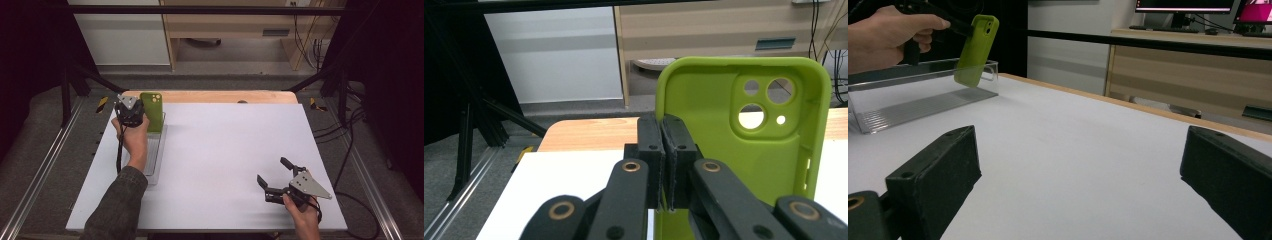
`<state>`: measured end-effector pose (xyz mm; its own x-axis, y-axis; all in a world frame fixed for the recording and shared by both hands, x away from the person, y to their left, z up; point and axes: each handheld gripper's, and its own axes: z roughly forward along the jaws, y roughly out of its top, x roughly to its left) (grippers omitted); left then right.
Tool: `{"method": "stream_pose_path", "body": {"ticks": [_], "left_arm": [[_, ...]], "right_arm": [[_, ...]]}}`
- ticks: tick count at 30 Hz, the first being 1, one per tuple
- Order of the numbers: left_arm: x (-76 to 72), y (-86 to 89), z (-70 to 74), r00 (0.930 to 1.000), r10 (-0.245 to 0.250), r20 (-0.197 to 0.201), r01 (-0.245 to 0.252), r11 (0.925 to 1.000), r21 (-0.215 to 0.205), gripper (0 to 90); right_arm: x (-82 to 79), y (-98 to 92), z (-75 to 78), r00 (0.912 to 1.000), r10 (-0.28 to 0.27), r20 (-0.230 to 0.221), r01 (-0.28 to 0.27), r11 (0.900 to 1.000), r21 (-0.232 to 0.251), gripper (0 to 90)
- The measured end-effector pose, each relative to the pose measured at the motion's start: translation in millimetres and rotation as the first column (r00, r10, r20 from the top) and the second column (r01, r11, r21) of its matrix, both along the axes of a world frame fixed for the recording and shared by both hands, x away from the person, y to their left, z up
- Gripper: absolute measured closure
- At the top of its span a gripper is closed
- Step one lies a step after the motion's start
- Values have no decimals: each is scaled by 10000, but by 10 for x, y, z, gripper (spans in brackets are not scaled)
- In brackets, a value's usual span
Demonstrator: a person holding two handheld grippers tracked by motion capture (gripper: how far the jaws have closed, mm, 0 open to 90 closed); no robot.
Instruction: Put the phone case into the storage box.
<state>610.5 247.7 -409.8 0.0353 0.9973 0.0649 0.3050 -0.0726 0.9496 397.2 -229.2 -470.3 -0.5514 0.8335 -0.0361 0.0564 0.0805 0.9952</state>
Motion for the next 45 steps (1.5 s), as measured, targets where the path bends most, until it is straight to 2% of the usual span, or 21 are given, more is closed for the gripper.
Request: {"method": "stream_pose_path", "body": {"ticks": [19, 28, 45], "left_arm": [[44, -41, -66, 9999, 91, -136, -90, 9999, 113, 870], [48, -26, -73, 9997, 231, -57, -230, 9996, 149, 870], [56, -58, -88, 9999, 97, -89, -95, 9998, 170, 865]], "right_arm": [[4, -6, -1, 10000, -4, 0, 4, 10000, -5, 27], [4, -7, -1, 10000, -11, -1, 11, 10000, -2, 27], [3, -3, -2, 10000, 7, -16, -7, 10000, 24, 27]]}}
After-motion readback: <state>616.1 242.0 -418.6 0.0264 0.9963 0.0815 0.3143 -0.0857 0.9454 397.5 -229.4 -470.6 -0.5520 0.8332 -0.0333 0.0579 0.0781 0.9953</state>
